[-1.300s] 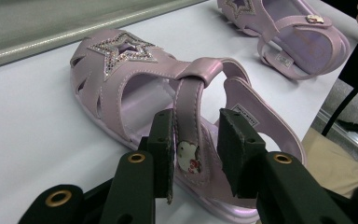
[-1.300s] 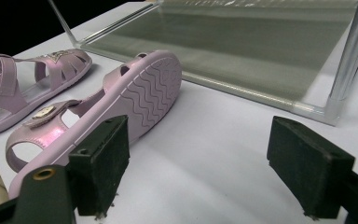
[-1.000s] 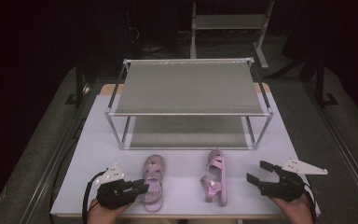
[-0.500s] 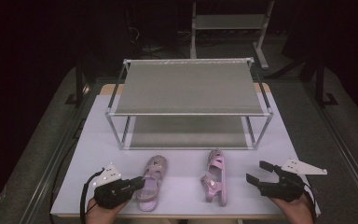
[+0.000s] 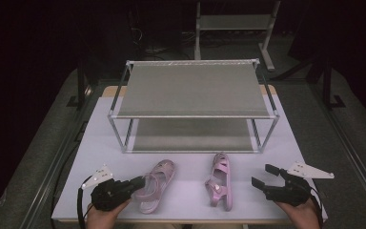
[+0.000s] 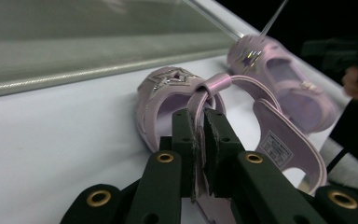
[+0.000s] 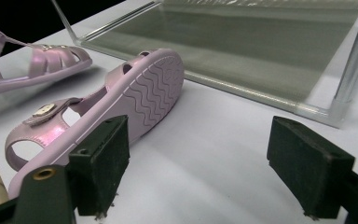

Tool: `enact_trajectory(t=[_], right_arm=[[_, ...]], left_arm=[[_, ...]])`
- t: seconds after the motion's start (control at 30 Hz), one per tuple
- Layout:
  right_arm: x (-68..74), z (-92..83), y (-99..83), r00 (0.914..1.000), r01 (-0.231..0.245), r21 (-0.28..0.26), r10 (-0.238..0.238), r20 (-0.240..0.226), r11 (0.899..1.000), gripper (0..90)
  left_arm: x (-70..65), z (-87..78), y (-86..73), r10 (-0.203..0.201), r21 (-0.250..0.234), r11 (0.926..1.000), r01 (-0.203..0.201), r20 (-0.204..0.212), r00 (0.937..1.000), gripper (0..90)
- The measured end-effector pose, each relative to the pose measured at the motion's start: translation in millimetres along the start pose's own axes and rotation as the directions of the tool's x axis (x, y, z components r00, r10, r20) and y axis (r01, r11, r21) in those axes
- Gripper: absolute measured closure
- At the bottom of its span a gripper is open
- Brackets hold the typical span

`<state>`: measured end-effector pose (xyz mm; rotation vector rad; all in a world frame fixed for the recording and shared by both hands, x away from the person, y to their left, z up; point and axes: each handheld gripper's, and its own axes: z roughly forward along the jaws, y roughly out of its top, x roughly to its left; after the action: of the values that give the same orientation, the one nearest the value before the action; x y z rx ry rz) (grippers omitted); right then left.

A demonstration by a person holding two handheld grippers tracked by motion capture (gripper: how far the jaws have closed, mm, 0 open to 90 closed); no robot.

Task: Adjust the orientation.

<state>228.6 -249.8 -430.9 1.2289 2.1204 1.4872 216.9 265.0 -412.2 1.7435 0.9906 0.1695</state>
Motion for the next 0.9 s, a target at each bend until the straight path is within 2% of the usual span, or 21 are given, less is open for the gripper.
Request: enact_trajectory(t=[0.23, 0.27, 0.33, 0.43, 0.63, 0.73, 0.9], right_arm=[[-0.5, -1.0, -0.2, 1.0, -0.002, -0.004, 0.002, 0.0, 1.0, 20.6], [-0.4, -1.3, -0.2, 1.0, -0.004, -0.004, 0.004, 0.001, 1.0, 20.6], [-0.2, -1.4, 0.2, 1.0, -0.001, -0.007, 0.001, 0.002, 1.0, 20.6], [-0.2, -1.2, 0.3, 1.0, -0.002, -0.008, 0.002, 0.004, 1.0, 20.6], [0.9, -0.3, 0.5, 1.0, -0.001, -0.004, 0.001, 0.004, 1.0, 20.6], [0.6, -0.4, 0.5, 1.0, 0.0, -0.006, 0.0, 0.002, 1.0, 20.6], [-0.1, -1.3, 0.2, 1.0, -0.001, -0.004, 0.001, 0.004, 1.0, 20.6]], left_arm=[[-2.7, -1.6, 2.9, -0.037, -0.063, 0.9973, 0.037, -0.003, 0.9993, 83.8], [-2.4, -1.1, 4.6, -0.047, -0.089, 0.995, 0.046, -0.007, 0.9989, 83.8], [-2.8, -0.8, 6.4, -0.044, -0.099, 0.9942, 0.043, -0.012, 0.9989, 83.8], [-3.3, 2.6, 10.6, -0.056, -0.141, 0.9885, 0.052, -0.022, 0.9982, 83.7], [-2.4, 12.9, 14.1, -0.078, -0.173, 0.9822, 0.072, -0.023, 0.9967, 83.8], [-1.3, 18.9, 15.3, -0.096, -0.19, 0.9778, 0.089, -0.027, 0.995, 83.8], [6.8, 37.7, 17.1, -0.163, -0.235, 0.9607, 0.149, -0.042, 0.9857, 83.7]])
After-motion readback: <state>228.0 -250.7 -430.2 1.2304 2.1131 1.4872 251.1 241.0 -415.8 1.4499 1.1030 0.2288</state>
